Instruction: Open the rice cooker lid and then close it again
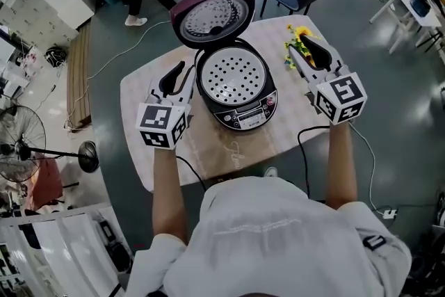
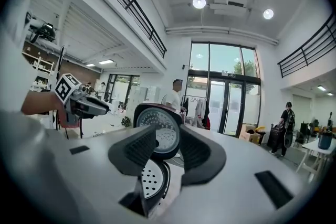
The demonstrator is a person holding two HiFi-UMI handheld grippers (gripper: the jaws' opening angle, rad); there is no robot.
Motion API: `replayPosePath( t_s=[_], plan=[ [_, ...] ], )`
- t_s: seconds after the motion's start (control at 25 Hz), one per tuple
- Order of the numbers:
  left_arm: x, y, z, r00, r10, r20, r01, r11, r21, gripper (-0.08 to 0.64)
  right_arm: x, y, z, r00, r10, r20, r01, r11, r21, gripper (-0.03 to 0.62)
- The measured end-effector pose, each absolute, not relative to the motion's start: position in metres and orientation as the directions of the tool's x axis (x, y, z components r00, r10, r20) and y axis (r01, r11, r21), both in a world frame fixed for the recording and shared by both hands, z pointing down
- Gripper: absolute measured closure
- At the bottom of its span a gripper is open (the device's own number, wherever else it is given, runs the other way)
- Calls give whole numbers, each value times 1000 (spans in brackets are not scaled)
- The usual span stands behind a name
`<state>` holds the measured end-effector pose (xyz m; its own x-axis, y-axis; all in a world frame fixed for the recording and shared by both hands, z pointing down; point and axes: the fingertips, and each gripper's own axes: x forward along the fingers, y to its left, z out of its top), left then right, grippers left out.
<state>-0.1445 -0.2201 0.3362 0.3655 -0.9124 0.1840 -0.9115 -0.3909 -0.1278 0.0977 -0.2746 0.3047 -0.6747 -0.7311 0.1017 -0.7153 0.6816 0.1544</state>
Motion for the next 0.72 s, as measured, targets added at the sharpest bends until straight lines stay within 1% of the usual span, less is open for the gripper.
replayPosePath(
  t_s=[0.72],
  plan=[
    [-133, -216, 342, 369, -906, 208, -905, -401, -141, 449, 100, -270, 320, -688, -714, 132, -698, 700, 149, 437]
  ],
)
